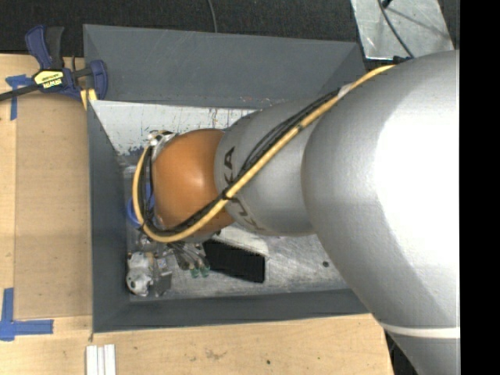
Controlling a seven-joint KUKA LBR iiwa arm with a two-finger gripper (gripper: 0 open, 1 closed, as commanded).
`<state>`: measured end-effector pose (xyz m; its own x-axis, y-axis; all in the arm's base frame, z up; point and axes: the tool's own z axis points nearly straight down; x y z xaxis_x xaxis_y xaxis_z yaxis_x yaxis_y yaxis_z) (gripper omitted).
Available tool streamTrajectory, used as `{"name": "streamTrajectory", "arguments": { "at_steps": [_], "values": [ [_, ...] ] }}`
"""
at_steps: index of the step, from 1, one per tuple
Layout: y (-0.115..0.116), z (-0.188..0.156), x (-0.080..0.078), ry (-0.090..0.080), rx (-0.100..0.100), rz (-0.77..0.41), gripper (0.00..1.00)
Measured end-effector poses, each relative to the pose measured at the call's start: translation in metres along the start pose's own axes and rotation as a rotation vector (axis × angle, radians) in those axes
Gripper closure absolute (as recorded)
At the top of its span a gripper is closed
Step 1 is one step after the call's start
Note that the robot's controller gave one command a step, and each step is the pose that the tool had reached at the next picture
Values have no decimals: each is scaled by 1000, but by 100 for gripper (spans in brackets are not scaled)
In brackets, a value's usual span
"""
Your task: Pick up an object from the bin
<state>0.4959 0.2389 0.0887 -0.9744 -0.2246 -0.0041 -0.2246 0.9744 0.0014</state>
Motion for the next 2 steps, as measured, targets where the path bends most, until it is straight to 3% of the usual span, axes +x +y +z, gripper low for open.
{"name": "streamTrajectory", "arguments": {
  "at_steps": [1, 2],
  "values": [
    [-8, -53, 0, 9, 2, 20, 100],
    [-8, -98, 0, -4, 0, 23, 100]
  ]
}}
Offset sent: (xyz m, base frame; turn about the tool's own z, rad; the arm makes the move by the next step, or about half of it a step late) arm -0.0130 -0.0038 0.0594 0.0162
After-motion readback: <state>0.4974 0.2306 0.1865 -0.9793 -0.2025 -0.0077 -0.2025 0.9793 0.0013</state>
